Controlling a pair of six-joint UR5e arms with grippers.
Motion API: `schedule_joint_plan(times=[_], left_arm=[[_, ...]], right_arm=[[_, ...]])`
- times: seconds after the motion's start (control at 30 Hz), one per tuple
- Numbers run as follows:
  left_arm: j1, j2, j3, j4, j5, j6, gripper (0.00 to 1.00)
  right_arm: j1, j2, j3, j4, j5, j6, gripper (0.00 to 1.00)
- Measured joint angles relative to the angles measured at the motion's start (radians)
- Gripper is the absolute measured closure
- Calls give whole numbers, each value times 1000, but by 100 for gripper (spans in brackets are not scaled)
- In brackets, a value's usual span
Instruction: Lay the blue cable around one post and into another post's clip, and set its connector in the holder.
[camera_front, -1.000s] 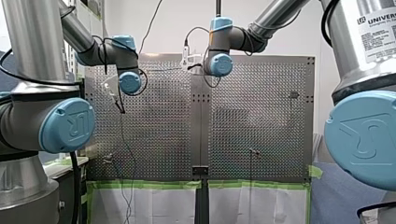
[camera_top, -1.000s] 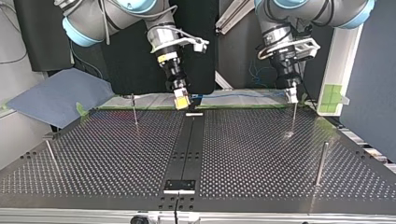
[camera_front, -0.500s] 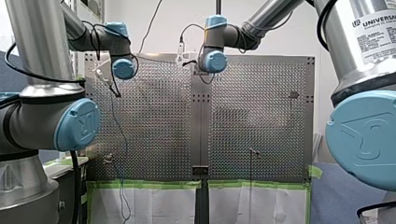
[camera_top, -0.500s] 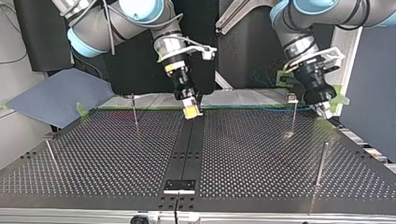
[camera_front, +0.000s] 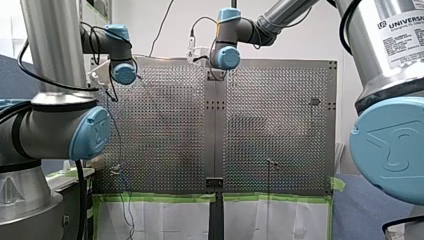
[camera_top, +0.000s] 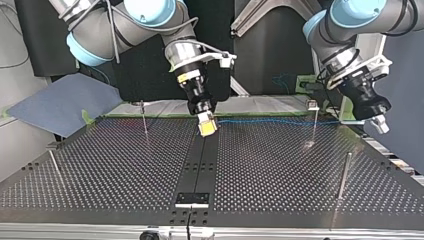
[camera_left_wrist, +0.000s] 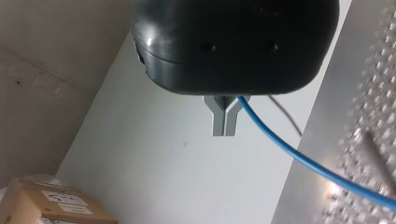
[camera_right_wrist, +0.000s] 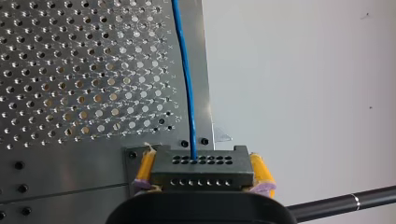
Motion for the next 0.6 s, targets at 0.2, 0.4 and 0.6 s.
schedule_joint_plan(times=[0.2, 0.4, 0.6], left_arm=[[32, -22, 15, 5, 32, -8, 98], [41, -67, 57, 6, 80, -46, 98], [55, -107, 110, 1, 133, -80, 98]], right_arm=[[0, 2, 0, -13, -6, 2, 100], [0, 4, -3, -26, -8, 4, 100], [0, 7, -23, -26, -11, 8, 100]])
